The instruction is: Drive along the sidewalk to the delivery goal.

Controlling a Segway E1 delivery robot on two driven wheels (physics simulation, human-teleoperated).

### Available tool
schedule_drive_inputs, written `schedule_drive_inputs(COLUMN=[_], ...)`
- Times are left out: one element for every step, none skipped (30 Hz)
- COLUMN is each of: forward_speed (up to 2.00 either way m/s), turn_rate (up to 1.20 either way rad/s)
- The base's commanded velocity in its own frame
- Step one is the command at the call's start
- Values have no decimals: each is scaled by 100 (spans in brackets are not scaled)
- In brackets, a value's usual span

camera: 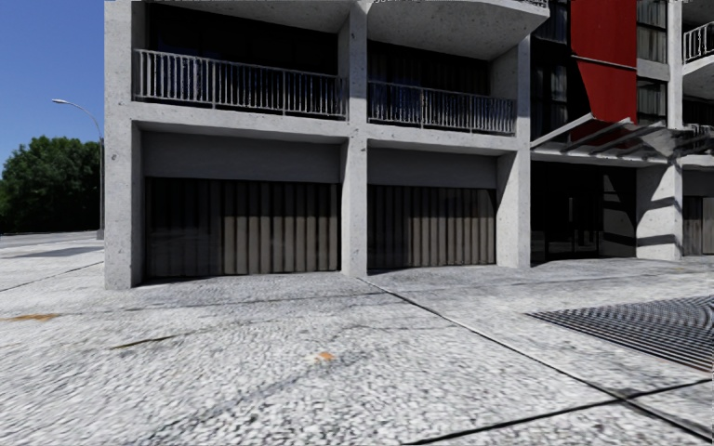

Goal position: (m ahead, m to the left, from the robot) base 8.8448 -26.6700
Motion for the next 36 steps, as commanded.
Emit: schedule_drive_inputs(forward_speed=[200,200,200,200,200,200,200,200,200,200,200,200,200,200,200,200,200,200,200,200,200,200,200,200,200,200,200,200,200,200,200,200,200,200,200,200], turn_rate=[-71,-71,-71,-71,-71,-71,-71,-71,-71,-71,-74,-74,-75,-75,-75,-75,-75,-75,-75,-75,-75,-75,-75,-75,-75,-75,-75,-75,-75,-75,-75,-75,-75,-75,-75,-75])
